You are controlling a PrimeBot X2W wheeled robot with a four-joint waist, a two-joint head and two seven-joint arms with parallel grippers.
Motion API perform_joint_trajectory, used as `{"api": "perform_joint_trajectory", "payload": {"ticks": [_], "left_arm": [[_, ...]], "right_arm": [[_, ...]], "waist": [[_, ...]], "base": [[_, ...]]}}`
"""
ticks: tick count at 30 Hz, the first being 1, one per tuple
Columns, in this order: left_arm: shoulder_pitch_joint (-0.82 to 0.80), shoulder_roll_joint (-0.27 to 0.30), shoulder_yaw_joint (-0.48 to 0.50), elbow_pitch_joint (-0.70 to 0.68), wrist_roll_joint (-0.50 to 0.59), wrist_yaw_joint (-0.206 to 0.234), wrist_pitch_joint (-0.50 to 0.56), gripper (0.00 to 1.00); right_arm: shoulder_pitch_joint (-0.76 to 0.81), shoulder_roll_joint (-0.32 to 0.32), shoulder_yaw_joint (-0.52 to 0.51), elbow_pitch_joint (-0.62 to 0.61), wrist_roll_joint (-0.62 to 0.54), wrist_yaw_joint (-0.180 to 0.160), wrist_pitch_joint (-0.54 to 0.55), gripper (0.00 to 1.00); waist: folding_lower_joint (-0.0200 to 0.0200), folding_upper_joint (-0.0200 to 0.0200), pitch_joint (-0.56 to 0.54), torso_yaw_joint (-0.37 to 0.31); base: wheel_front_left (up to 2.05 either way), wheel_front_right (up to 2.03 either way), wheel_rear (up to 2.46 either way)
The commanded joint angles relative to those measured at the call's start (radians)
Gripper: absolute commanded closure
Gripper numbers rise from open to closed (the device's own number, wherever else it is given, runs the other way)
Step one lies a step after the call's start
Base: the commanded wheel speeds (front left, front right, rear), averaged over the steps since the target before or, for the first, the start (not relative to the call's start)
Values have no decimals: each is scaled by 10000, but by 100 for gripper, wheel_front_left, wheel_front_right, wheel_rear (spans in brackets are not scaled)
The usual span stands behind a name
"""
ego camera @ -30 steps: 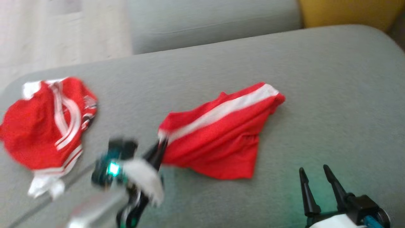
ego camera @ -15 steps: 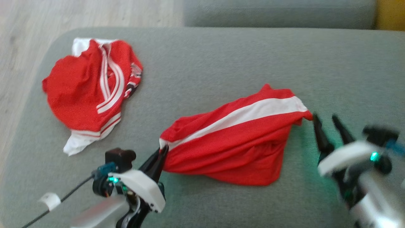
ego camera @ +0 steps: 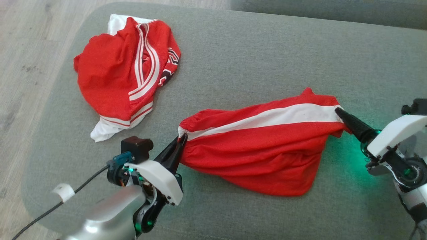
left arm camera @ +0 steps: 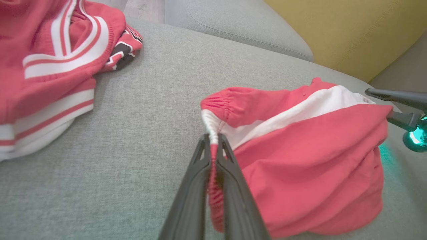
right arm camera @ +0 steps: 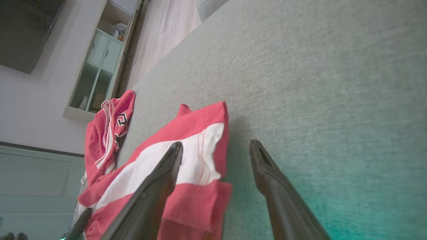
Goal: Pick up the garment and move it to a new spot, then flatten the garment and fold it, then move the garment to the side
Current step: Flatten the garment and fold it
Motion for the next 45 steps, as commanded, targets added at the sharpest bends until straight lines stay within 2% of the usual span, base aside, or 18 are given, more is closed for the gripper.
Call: {"api": "perform_joint_trajectory", "payload": {"ticks": [1,3,4,6,11,16,19,23,29,35,40,45], "left_arm": [[-455,138,393,-58,14,-57,-141,100],[-481,81,399,43,0,-130,-152,100],[-493,61,400,90,-5,-159,-156,100],[-514,30,413,181,-16,-206,-168,100],[-541,43,476,334,7,-293,-242,100],[-1026,146,585,194,297,-364,-324,100],[-1919,215,677,40,697,-313,-296,100],[-4111,66,877,43,1471,-317,-27,100],[-6806,-933,1127,1097,2176,-757,-45,100],[-8549,-1794,1650,2124,2818,-1009,-491,100],[-8203,-2104,1906,2306,3578,-1250,-569,100],[-5822,-1884,2339,1369,4635,-1310,-573,100]], "right_arm": [[-192,-286,109,-380,239,67,117,0],[-213,-371,194,-497,462,67,273,0],[-224,-414,226,-545,535,67,300,31],[-250,-488,279,-658,635,67,261,100],[-251,-702,463,-1056,730,67,-48,100],[-325,-997,533,-1698,684,67,-949,100],[-734,-1243,471,-1958,421,67,-1683,100],[-2407,-1523,425,-1734,-541,67,-2971,100],[-4905,-1739,156,-611,-1855,67,-4335,100],[-6323,-2083,29,-723,-2240,67,-4657,100],[-5702,-2623,473,-1876,-1875,67,-4285,100],[-3040,-3125,679,-2996,-1553,67,-4432,100]], "waist": [[-2,0,18,42],[-2,0,33,79],[-2,0,39,93],[-2,0,34,108],[-2,0,-112,22],[-2,0,-439,-253],[-2,0,-514,-609],[-2,0,-243,-1560],[-2,0,166,-2650],[-2,0,713,-3241],[-2,0,1186,-3531],[-2,0,1550,-3443]], "base": [[0,0,0],[0,0,0],[0,0,0],[0,0,0],[0,0,0],[0,0,0],[0,0,0],[0,0,0],[0,0,0],[0,0,0],[0,0,0],[0,0,0]]}}
